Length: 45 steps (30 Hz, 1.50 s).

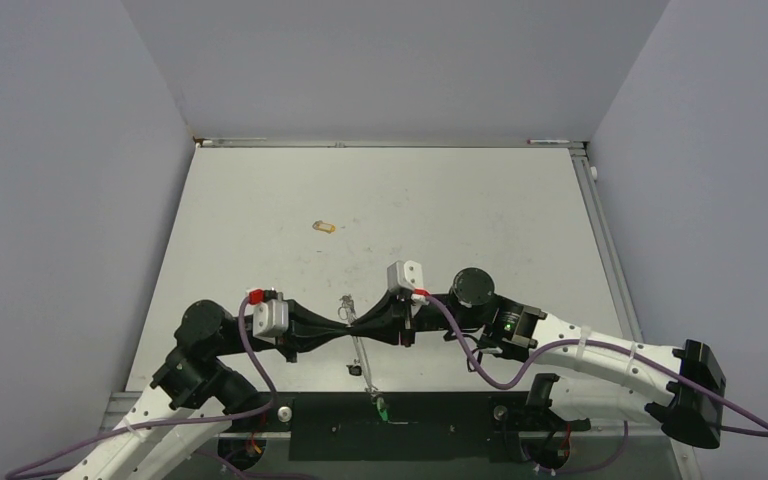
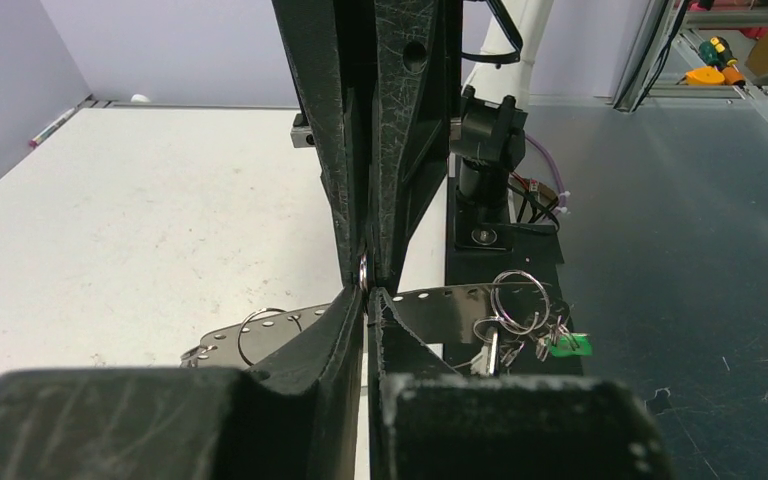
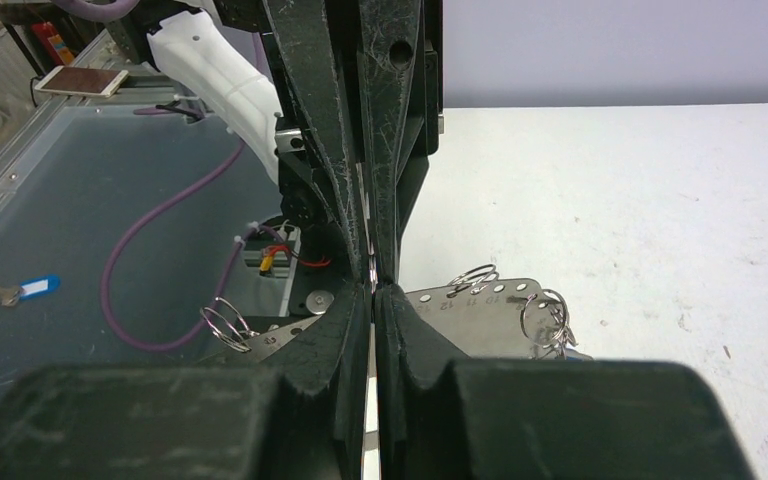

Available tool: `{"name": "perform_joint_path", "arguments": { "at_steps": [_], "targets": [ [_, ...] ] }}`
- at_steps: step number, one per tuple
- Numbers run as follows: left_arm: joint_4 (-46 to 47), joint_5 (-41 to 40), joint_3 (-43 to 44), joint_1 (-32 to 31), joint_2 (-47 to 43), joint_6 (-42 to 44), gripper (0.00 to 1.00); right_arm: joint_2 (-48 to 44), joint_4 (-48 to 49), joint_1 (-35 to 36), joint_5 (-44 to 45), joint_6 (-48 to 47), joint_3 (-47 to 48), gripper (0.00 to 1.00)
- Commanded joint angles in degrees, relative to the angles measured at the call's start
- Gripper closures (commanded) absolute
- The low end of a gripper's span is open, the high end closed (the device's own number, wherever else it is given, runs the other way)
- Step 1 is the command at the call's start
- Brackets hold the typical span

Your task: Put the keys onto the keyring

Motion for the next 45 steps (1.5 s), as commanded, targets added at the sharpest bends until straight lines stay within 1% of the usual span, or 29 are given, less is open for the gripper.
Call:
{"name": "perform_joint_path", "arguments": {
  "at_steps": [1,2,3,5,7,10,11,13,17,20,24,28,33,37,41,45],
  "targets": [
    [1.7,0.3,2.3,0.1,1.0,0.0,1.0,1.0,3.3,1.6,0.9,-1.5,2.3,0.95],
    [1.1,-0.2,2.5,0.2,0.9,0.1,1.0,1.0,1.8,1.6,2.0,-1.8,2.6,0.95],
    [0.8,-1.0,2.7,0.1,0.9,0.2,1.0,1.0,0.3,1.6,3.2,-2.2,3.0,0.92],
    [-0.2,-2.5,3.0,0.1,1.0,0.2,1.0,0.8,-3.0,1.6,7.0,-3.0,4.3,0.79],
    [-1.8,-3.4,3.4,0.2,1.4,0.2,1.0,0.0,-5.6,1.6,10.4,-3.6,4.9,0.61],
    [-3.1,-4.8,4.0,0.2,2.1,0.4,1.0,-2.6,-7.4,1.6,15.0,-3.9,5.0,0.44],
    [-3.6,-5.5,4.2,0.3,2.4,0.4,1.0,-3.4,-8.1,1.6,16.6,-4.0,5.1,0.4],
    [-4.4,-7.1,4.7,0.3,2.8,0.1,1.0,-4.6,-9.9,1.6,19.5,-4.3,5.3,0.36],
    [-6.0,-12.2,5.7,0.2,3.8,-1.2,1.0,-6.4,-14.0,1.6,25.2,-3.5,5.5,0.32],
    [-7.9,-16.1,6.5,0.2,4.6,-2.5,1.0,-7.9,-15.4,1.6,27.3,-2.3,4.5,0.31],
    [-9.5,-20.1,7.7,0.2,6.5,-5.2,1.0,-8.8,-14.5,1.6,28.0,-0.9,2.4,0.31],
    [-11.7,-23.4,9.9,0.2,9.1,-8.7,1.0,-7.1,-12.4,1.7,27.3,0.5,0.8,0.31],
    [-13.5,-25.2,12.3,0.2,11.4,-11.7,1.0,-3.2,-8.7,2.0,25.4,1.3,-0.5,0.31],
    [-13.2,-26.1,12.2,0.2,11.5,-13.4,1.0,-0.9,-6.5,2.5,24.9,1.6,-0.7,0.32],
    [-8.5,-24.0,9.2,0.2,9.7,-13.1,1.0,-0.9,-5.2,2.6,24.2,1.5,-1.0,0.34],
    [-3.1,-21.1,5.7,0.2,6.5,-11.6,1.0,-4.7,-2.1,2.5,23.3,1.8,-3.2,0.35]
  ]
}}
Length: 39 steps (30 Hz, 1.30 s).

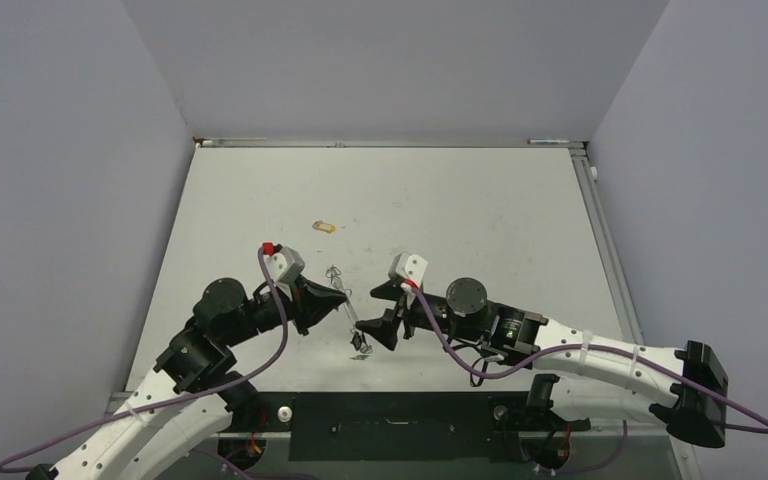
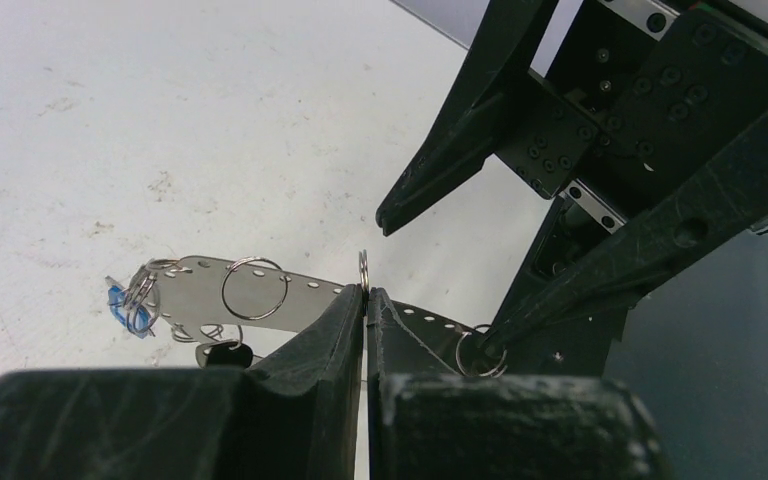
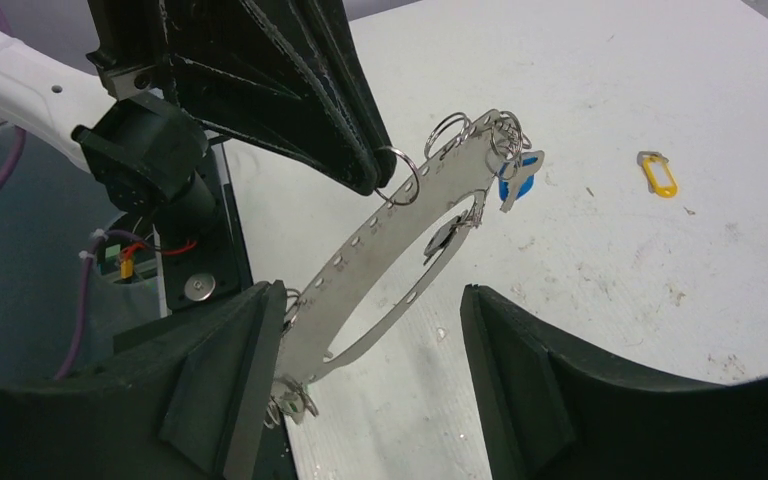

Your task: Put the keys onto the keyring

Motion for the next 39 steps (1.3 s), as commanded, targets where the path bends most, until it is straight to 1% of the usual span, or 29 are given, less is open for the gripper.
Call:
{"name": "perform_joint_path", "arguments": {
  "at_steps": [1,3,6,9,13,18,23,31,39],
  "targets": [
    [12.0,4.5,-2.8,0.0,-4.1,0.6,1.0,-5.4,7.4,0.3,-1.5,0.9,-2.6,0.35],
    [16.8,6.6,-5.0,0.1,-6.3,0.5,1.0,-7.6,8.4,0.1,-1.5,0.9,-3.4,0.35],
    [20.1,9.6,-6.0,0.1,-8.9,0.5,1.0,-10.3,10.5,-0.5,-3.1,0.7,-4.1,0.37],
    [22.8,13.1,-6.7,0.1,-10.4,0.7,1.0,-11.6,14.2,-1.4,-8.4,0.9,-4.3,0.43],
    [26.6,16.8,-7.7,0.1,-12.1,0.2,1.0,-11.1,17.5,-1.8,-14.9,1.3,-3.0,0.47],
    [30.3,18.5,-8.7,0.1,-13.7,-0.9,1.0,-7.9,19.2,-1.8,-17.6,1.6,-0.9,0.51],
    [31.7,19.3,-9.2,0.1,-14.2,-1.3,1.0,-5.3,23.1,-1.8,-18.9,2.5,-0.3,0.58],
    [32.2,19.3,-9.5,0.1,-14.4,-1.6,1.0,-2.4,26.4,-1.9,-21.5,3.7,0.7,0.67],
    [32.5,19.2,-9.6,0.2,-14.3,-2.0,1.0,-1.4,28.9,-1.9,-23.4,5.2,0.4,0.73]
  ]
}}
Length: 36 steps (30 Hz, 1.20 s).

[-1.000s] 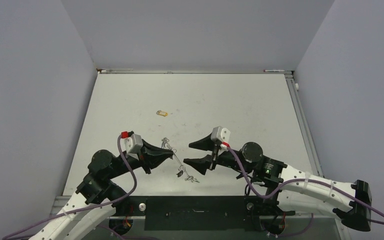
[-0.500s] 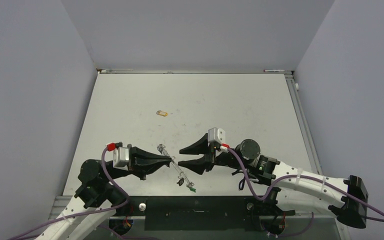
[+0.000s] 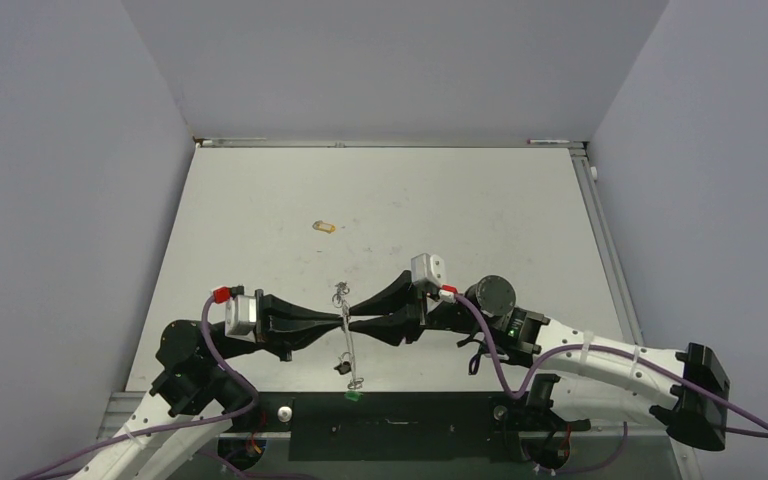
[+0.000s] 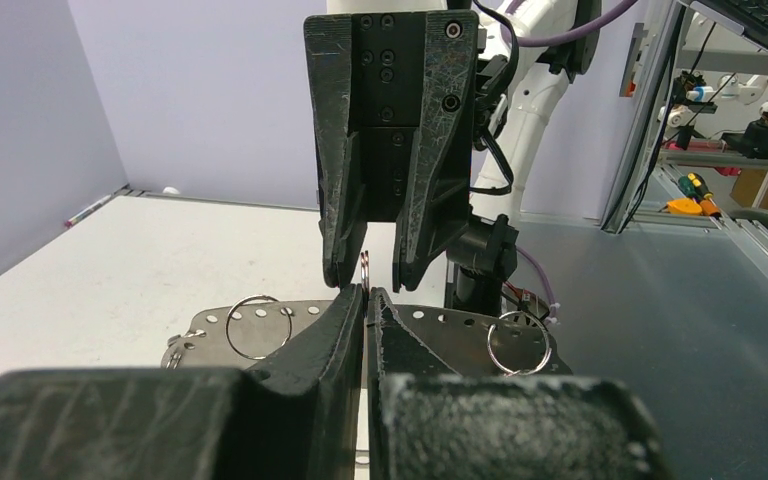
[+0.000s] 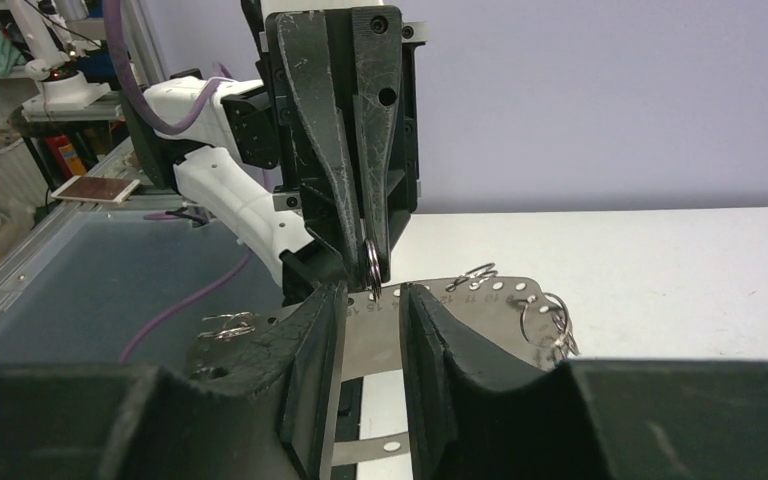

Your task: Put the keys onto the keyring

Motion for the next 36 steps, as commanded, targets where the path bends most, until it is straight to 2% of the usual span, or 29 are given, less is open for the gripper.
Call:
{"name": "perform_joint_path", "arguments": {
  "at_steps": [1,4,7,11,16,20,21,26,28,32,36],
  "targets": [
    [5.0,0.2,0.5,0.2,-0.4,-0.7,1.0,0.6,5.9,-0.2,-2.5,1.2,2.2,0.73],
    [5.0,0.2,0.5,0.2,-0.5,-0.8,1.0,1.3,6.6,-0.2,-2.6,1.7,2.4,0.76],
    [5.0,0.2,0.4,0.1,-0.5,-0.9,1.0,2.3,7.0,-0.2,-2.8,2.3,2.9,0.9],
    [5.0,0.1,0.3,0.1,-0.5,-1.0,1.0,3.0,7.3,-0.3,-3.0,2.4,3.1,0.94],
    [4.4,-0.3,0.4,0.2,-0.7,-0.9,1.0,2.2,7.3,-0.3,-3.3,1.7,3.2,0.95],
    [1.5,-2.1,0.9,0.1,-0.7,-0.4,1.0,2.1,-0.2,-0.2,-3.1,-1.8,6.6,0.95],
    [0.5,-2.6,1.2,0.1,-0.8,0.1,0.98,2.2,-2.5,-0.2,-2.8,-2.7,7.6,0.95],
    [-5.2,-4.2,3.4,0.1,-1.5,2.9,0.64,2.4,-12.5,0.5,-0.1,-7.1,11.1,0.95],
    [-9.6,-4.6,5.2,0.1,-1.9,5.5,0.56,2.7,-16.1,0.8,1.2,-8.7,12.4,0.95],
    [-20.8,-6.5,10.4,0.1,-2.2,11.5,0.49,3.8,-25.4,2.5,5.2,-13.5,15.6,0.95],
    [-30.3,-6.9,16.3,0.1,-0.3,15.1,0.51,6.0,-35.5,5.1,10.1,-18.6,20.2,0.95]
  ]
}}
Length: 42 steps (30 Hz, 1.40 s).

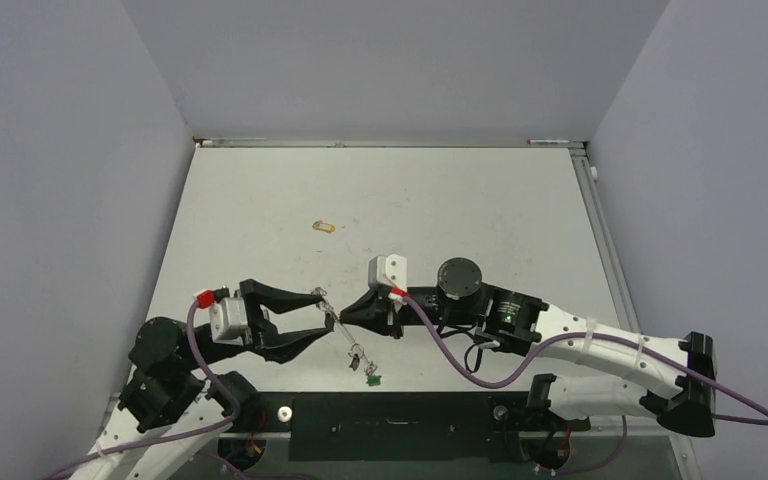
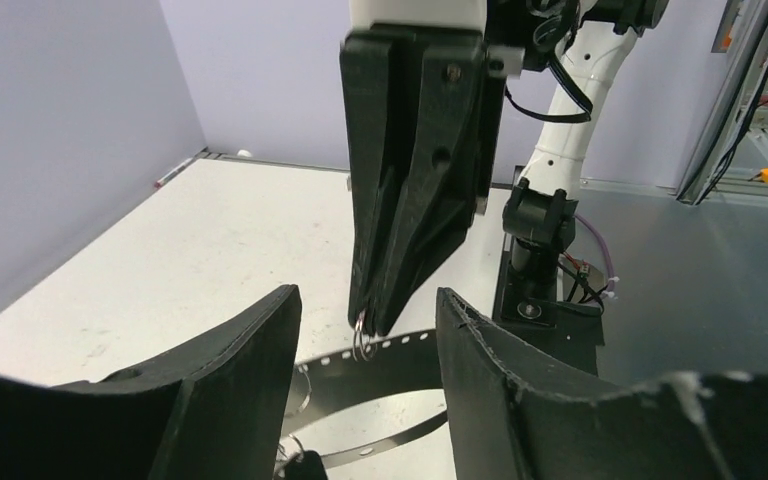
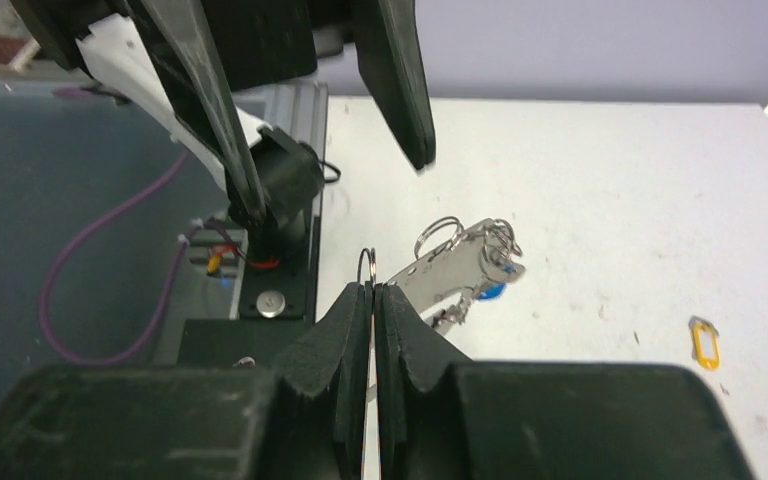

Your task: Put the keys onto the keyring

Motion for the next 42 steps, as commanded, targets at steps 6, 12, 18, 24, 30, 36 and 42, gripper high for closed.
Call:
{"name": "perform_joint_path", "arguments": {
  "at_steps": [6,12,18,24,30,36,42],
  "targets": [
    [-22.6,-1.5,13.9,0.0,6.5,8.9,0.6,4.3,-18.2,5.2,10.6,-11.7,11.6,0.95],
    [-28.8,0.6,16.2,0.0,9.2,10.4,0.62,6.7,-24.0,8.0,15.9,-14.5,15.6,0.95],
    [-29.7,2.6,15.0,0.0,11.4,11.8,0.63,8.8,-27.8,10.1,18.9,-16.6,18.7,0.95],
    [-26.4,4.9,12.6,-0.2,11.8,11.8,0.67,10.3,-30.7,11.4,21.5,-18.0,21.3,0.95],
    [-25.0,4.5,11.0,-1.2,12.2,13.2,0.63,10.0,-31.3,12.0,21.2,-18.6,21.8,0.95],
    [-21.8,4.4,9.0,-2.4,12.7,14.3,0.67,8.9,-30.8,12.0,19.2,-18.9,21.0,0.95],
    [-21.0,4.2,8.9,-3.1,15.0,15.6,0.8,8.1,-30.9,11.9,18.9,-19.0,20.4,0.95]
  ]
}}
